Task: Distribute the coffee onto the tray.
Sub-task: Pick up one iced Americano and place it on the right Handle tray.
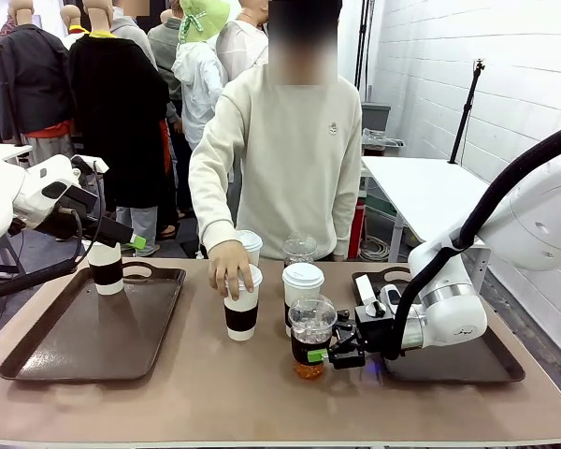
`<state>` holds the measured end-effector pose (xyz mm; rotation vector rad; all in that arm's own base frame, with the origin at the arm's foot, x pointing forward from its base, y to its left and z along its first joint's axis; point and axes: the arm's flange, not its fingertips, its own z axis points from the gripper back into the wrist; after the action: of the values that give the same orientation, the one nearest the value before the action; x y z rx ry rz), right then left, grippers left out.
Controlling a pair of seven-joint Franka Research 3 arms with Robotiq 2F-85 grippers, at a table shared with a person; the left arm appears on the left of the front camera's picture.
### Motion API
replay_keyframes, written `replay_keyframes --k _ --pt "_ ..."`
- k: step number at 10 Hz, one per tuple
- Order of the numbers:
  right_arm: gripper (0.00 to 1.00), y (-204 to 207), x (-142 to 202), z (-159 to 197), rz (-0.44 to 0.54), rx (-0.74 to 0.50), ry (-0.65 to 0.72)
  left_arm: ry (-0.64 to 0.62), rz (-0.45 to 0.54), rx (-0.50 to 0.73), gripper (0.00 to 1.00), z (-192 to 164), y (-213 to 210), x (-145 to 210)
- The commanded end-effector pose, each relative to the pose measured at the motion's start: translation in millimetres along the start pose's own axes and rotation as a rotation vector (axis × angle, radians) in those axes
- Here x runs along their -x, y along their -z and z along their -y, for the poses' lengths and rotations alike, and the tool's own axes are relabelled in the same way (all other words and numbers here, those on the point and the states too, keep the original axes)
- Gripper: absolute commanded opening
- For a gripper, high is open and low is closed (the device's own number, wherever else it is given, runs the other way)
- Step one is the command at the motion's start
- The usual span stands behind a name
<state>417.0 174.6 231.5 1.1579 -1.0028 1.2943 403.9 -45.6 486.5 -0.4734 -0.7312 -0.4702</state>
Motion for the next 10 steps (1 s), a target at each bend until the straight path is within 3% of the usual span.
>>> replay_keyframes --k 1,5,8,10 --pt "0.73 4 -2 1 0.022 0.002 0.021 -0.004 0.001 0.015 1.00 -3 1 1" --pt "0.73 -6 -11 -6 0.084 -0.031 0.020 -0.004 0.001 0.015 1.00 -3 1 1" --pt "0.73 -60 -54 -31 0.128 -0.034 0.015 -0.004 0.001 0.015 1.00 -3 1 1" --pt "0.73 -98 -70 -42 0.054 -0.010 0.022 -0.004 0.001 0.015 1.00 -3 1 1"
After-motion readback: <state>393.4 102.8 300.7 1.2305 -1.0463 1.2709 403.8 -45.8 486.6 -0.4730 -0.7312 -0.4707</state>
